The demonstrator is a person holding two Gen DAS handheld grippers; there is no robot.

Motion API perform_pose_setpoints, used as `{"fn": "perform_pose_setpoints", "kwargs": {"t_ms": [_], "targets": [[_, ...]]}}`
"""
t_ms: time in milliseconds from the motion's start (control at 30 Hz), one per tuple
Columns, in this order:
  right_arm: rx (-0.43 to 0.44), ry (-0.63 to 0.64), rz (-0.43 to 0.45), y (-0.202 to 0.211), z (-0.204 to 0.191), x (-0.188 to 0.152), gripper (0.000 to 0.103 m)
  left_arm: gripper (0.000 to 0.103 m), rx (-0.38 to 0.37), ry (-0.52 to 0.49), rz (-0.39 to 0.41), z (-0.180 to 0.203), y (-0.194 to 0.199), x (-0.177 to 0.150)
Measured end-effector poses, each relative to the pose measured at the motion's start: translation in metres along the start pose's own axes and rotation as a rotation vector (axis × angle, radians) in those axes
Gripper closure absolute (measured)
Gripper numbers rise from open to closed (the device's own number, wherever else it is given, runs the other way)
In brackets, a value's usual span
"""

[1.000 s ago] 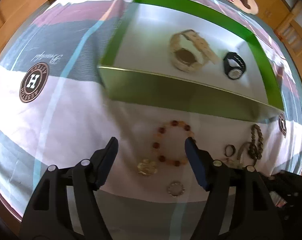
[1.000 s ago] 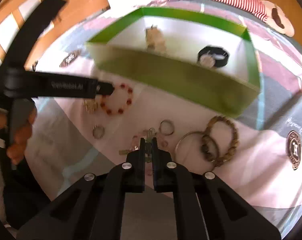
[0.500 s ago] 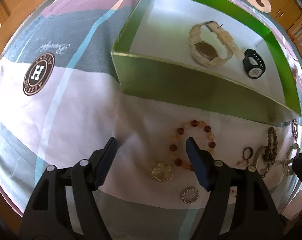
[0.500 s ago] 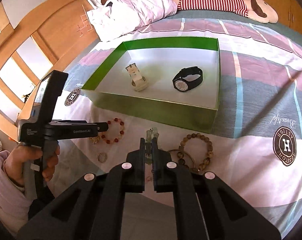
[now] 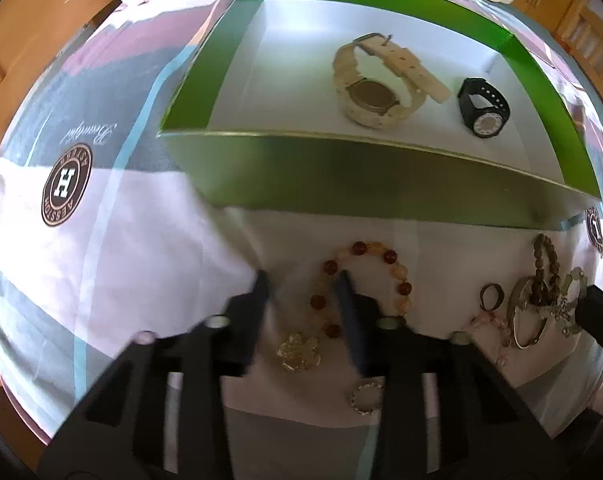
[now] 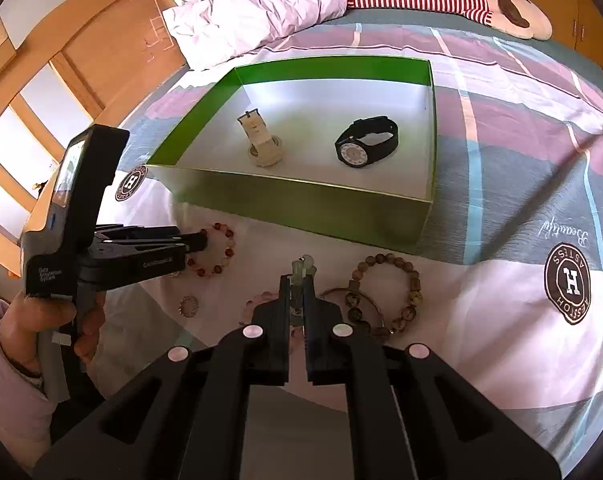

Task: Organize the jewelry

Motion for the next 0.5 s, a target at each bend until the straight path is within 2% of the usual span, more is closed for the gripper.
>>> {"fn": "perform_pose_setpoints", "kwargs": {"t_ms": [67,100,367,500], "targets": [[-0.012,0.003,-0.002,-0.001,0.0,-0.001,0.098,0.093,-0.027,0.007,-0.003,0.004,0.001,0.001],[-0.023,0.008,-0.001,-0.002,0.0,-0.001,0.098,0.094,-0.034,0.011,0.0,0.006,0.002,0.0],[-0.108,0.037,0.024,-0.002,0.005,0.001,0.098,0.095,-0.074,0.022,0.093,0.011,0.03,0.008],[-0.096,-0.028,0.042,-0.001,0.016,0.004,0.098,0.093,-0.078,0.025,0.084,0.011,0.029,0.009]]}}
Point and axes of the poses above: each gripper's, at about its wrist camera, not at the fingertips, and y roughly against the way its jaws point, z to its right, x to its top, the point moved 1 cm from there along -y, roughly the way its jaws point, and after that the axes turned 14 degrees about z, right-handed, at the moved point
